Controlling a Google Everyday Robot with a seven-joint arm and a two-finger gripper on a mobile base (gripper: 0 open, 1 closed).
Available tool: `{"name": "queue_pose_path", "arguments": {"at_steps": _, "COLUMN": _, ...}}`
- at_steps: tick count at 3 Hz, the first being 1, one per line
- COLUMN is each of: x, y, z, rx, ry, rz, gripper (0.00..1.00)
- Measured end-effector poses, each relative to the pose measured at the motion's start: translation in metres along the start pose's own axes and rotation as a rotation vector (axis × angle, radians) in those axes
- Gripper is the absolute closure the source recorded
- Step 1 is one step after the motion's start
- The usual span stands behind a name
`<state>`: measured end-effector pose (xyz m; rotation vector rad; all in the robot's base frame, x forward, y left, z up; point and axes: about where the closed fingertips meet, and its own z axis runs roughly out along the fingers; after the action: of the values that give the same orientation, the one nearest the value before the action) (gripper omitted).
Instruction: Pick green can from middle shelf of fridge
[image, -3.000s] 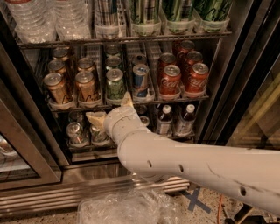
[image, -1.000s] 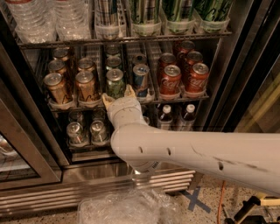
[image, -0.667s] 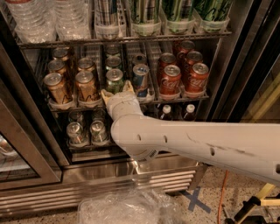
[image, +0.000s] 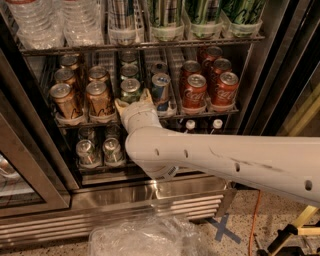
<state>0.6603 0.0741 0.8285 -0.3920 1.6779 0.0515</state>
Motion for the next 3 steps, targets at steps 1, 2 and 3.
{"name": "queue_pose_path", "arguments": {"at_steps": 1, "x": 0.0011, "y": -0.0015, "z": 0.0017, "rx": 0.008, "ry": -0.005, "rz": 0.008, "gripper": 0.58}}
{"name": "queue_pose_path", "arguments": {"at_steps": 2, "x": 0.0028, "y": -0.0014, "z": 0.0012, "rx": 0.010, "ry": -0.004, "rz": 0.008, "gripper": 0.89}}
{"name": "queue_pose_path", "arguments": {"at_steps": 3, "x": 0.0027, "y": -0.0011, "z": -0.0010, "rx": 0.010, "ry": -0.005, "rz": 0.006, "gripper": 1.00}}
